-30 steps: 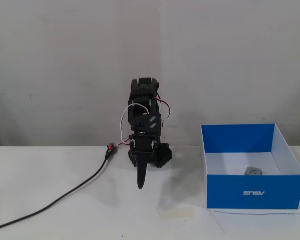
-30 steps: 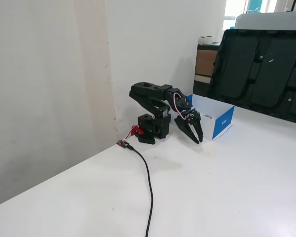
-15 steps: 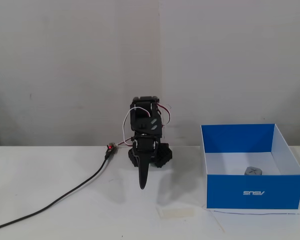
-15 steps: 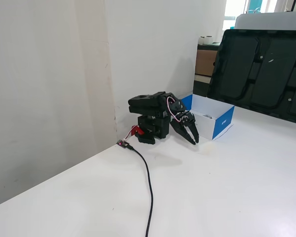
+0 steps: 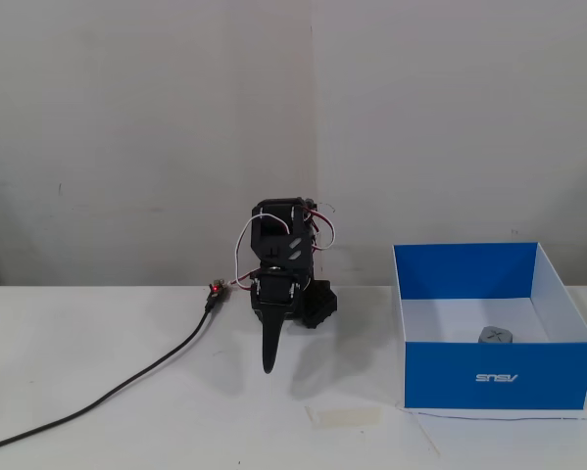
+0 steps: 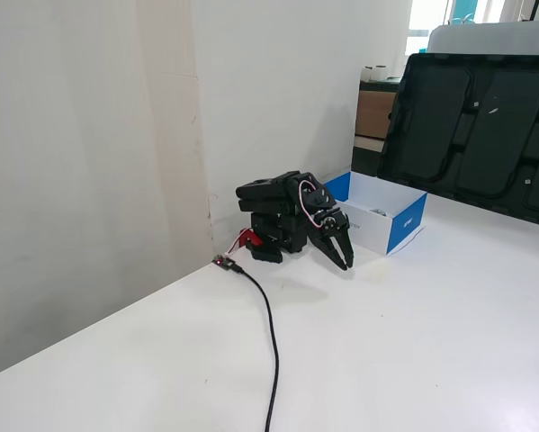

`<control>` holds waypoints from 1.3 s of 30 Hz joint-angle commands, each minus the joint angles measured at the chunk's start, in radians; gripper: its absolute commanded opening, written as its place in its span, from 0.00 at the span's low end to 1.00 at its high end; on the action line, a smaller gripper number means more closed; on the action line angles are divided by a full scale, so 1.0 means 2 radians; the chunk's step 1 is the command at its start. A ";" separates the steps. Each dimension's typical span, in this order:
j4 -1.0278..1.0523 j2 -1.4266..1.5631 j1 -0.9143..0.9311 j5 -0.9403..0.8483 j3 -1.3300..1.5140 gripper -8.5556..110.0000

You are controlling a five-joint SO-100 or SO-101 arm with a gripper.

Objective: Pick the gray block and keep it in the box.

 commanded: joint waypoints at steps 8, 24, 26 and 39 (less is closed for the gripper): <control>-0.002 0.062 0.013 0.005 0.020 0.07; -0.002 0.062 0.011 0.005 0.020 0.07; -0.002 0.062 0.010 0.005 0.020 0.07; -0.002 0.062 0.008 0.005 0.020 0.07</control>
